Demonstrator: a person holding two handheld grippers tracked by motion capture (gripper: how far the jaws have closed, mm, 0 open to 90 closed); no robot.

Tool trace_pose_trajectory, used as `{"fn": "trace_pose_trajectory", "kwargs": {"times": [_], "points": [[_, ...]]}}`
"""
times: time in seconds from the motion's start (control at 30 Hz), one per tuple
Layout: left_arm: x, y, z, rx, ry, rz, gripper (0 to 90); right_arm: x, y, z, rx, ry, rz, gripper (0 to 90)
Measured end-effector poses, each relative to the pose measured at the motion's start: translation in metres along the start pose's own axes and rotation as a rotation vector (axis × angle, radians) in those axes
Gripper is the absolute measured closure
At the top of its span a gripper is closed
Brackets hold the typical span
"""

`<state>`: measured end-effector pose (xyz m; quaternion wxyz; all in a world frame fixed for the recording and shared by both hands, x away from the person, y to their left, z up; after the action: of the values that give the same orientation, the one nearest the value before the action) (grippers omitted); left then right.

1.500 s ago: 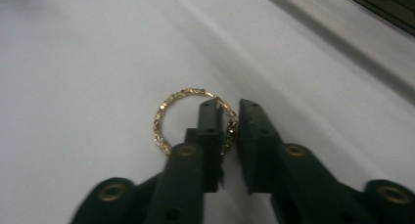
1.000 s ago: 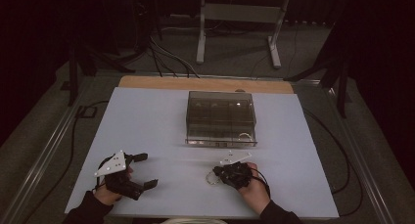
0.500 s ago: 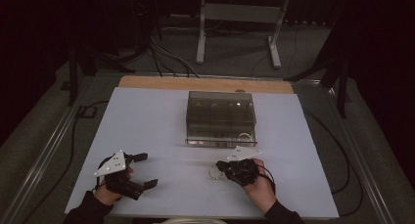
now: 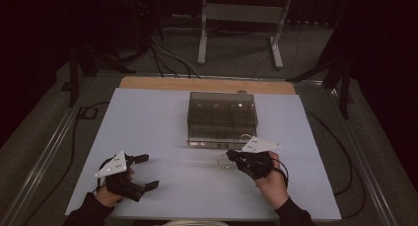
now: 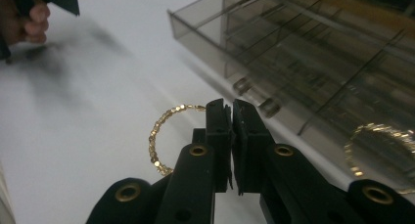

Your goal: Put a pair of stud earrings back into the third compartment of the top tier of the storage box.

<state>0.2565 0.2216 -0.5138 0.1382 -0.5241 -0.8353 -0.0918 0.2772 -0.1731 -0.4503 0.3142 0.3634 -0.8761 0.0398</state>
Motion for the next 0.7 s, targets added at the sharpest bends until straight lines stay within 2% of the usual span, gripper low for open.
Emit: {"fn": "trace_pose_trajectory", "kwargs": {"times": [0.37,0.53,0.7], "points": [[0.000,0.000,0.000,0.000,0.000,0.001,0.5,0.014,-0.015,-0.016,-0.014,-0.058,0.042,86.7],[0.000,0.001,0.000,0.005,-0.005,0.000,0.5,0.022,-0.033,-0.026,-0.038,-0.090,0.076,86.7],[0.000,0.000,0.000,0.001,0.001,-0.001,0.5,0.026,-0.042,-0.031,-0.052,-0.111,0.095,86.7]]}}
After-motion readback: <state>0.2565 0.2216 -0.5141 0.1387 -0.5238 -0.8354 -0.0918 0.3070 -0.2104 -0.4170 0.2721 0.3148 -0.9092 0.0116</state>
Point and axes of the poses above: each handheld gripper's, and its own axes: x roughly backward along the jaws, z roughly out of its underside, y roughly to its left, the point moved 1 cm from there along -x, roughly forward along the jaws, and after that the axes turned 9 degrees about -x, right-handed, at the moved point
